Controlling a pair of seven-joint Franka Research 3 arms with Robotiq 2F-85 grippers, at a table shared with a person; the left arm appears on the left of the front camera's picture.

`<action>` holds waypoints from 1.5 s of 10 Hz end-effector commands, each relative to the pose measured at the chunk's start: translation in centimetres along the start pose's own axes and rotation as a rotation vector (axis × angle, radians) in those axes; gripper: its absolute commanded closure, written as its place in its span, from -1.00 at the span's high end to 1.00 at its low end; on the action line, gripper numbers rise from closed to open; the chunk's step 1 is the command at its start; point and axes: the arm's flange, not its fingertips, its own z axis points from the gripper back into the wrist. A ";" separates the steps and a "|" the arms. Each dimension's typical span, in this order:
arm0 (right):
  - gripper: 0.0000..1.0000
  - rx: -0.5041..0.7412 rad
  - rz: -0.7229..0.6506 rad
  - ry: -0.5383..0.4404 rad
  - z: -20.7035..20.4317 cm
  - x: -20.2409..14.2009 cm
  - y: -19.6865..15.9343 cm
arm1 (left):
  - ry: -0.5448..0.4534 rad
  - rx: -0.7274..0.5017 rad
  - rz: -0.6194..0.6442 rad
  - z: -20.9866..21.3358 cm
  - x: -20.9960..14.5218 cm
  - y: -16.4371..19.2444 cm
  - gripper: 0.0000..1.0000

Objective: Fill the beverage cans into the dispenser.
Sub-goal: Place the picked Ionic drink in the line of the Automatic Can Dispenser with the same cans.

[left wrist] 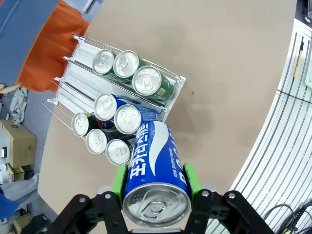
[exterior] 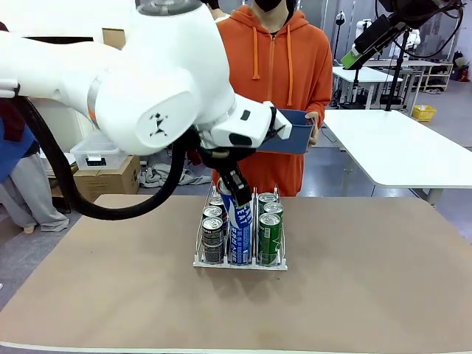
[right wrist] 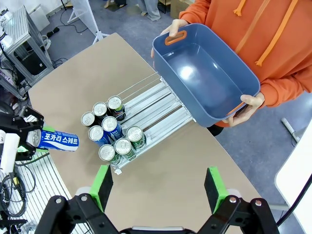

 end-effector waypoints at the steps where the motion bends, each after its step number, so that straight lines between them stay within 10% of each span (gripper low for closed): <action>1: 1.00 0.001 0.003 0.003 0.0 0.0 0.0 | -0.013 0.017 -0.063 -1.4 -0.2 -0.6 0.15; 10: 1.00 0.001 0.003 0.003 0.0 0.0 0.0 | 0.033 -0.002 -0.093 -5.4 -0.4 -1.5 0.15; 15: 1.00 0.001 0.003 0.003 0.0 0.0 0.0 | 0.102 0.180 -0.089 -5.4 0.6 -0.7 0.15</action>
